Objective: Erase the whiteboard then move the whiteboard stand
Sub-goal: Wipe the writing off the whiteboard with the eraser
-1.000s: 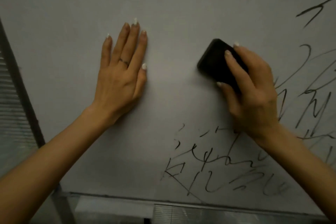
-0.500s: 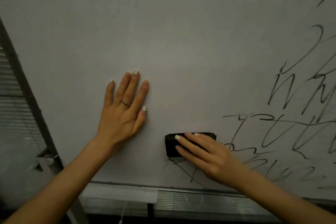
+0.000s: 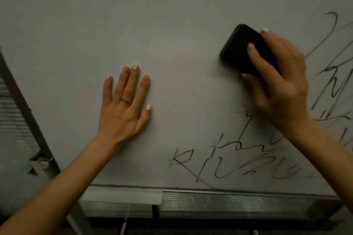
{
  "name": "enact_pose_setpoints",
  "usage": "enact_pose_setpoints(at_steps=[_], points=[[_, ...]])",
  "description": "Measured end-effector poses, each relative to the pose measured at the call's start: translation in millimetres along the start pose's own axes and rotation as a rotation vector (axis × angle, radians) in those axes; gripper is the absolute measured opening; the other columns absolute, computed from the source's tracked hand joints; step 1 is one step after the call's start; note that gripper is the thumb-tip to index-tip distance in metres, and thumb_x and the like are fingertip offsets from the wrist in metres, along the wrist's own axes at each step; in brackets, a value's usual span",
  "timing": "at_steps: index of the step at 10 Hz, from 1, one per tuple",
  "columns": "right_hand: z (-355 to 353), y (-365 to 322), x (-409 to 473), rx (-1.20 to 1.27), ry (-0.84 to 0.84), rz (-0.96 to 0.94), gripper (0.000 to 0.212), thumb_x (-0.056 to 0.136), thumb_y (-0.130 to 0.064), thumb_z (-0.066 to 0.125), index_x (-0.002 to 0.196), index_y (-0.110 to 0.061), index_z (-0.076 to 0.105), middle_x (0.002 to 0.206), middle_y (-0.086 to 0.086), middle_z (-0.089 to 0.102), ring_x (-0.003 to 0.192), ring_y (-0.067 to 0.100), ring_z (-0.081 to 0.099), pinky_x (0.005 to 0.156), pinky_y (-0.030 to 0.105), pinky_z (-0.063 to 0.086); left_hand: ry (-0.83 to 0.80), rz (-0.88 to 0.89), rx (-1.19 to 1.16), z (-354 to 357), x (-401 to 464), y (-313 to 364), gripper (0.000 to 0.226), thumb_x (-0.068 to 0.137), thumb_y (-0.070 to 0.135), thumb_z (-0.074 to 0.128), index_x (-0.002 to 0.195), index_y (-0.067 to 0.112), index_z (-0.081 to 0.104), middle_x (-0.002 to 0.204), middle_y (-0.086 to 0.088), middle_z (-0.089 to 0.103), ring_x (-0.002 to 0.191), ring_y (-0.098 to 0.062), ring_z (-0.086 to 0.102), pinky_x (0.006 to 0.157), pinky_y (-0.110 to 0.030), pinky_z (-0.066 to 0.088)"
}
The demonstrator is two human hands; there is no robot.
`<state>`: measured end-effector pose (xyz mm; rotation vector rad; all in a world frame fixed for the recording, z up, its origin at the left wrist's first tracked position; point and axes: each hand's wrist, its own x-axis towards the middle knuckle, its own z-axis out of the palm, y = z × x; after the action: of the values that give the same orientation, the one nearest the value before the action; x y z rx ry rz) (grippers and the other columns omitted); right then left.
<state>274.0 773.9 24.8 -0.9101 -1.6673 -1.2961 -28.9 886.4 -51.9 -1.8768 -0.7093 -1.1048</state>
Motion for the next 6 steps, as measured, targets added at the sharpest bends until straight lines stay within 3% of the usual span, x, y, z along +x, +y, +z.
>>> enact_pose_setpoints(at_steps=[1,2,4,6], points=[[5,-19,-28,0.033,0.032,0.072,0.039,0.088,0.000,0.066,0.125,0.003,0.053,0.132,0.027,0.044,0.123,0.042,0.043,0.109,0.044,0.034,0.006,-0.009,-0.001,-1,-2,-1,0.061,0.098,0.033,0.027,0.151,0.013,0.006,0.158,-0.003,-0.011,0.146,-0.022,-0.003,0.118,-0.044,-0.001],[8,-37,-69,0.082,-0.041,0.044,0.045,0.086,0.001,0.066,0.127,0.001,0.049,0.134,0.025,0.040,0.124,0.040,0.041,0.107,0.043,0.034,0.001,-0.006,-0.009,-1,-2,-3,0.060,0.098,0.033,0.027,0.151,0.013,0.006,0.158,-0.003,-0.012,0.146,-0.022,-0.003,0.117,-0.044,-0.001],[1,-53,-131,0.134,-0.228,-0.110,0.044,0.087,0.000,0.060,0.129,-0.003,0.048,0.134,0.021,0.043,0.129,0.032,0.040,0.110,0.041,0.034,0.014,-0.003,-0.011,2,0,-1,0.059,0.099,0.032,0.027,0.151,0.012,0.008,0.158,-0.004,-0.011,0.146,-0.023,-0.002,0.118,-0.044,-0.001],[-10,-27,-121,0.103,-0.386,-0.451,0.039,0.098,-0.005,0.051,0.136,-0.005,0.044,0.144,0.017,0.039,0.133,0.030,0.040,0.112,0.042,0.033,0.023,0.008,-0.022,0,-1,-3,0.060,0.098,0.031,0.029,0.151,0.012,0.009,0.159,-0.004,-0.009,0.146,-0.023,-0.001,0.117,-0.044,-0.001]])
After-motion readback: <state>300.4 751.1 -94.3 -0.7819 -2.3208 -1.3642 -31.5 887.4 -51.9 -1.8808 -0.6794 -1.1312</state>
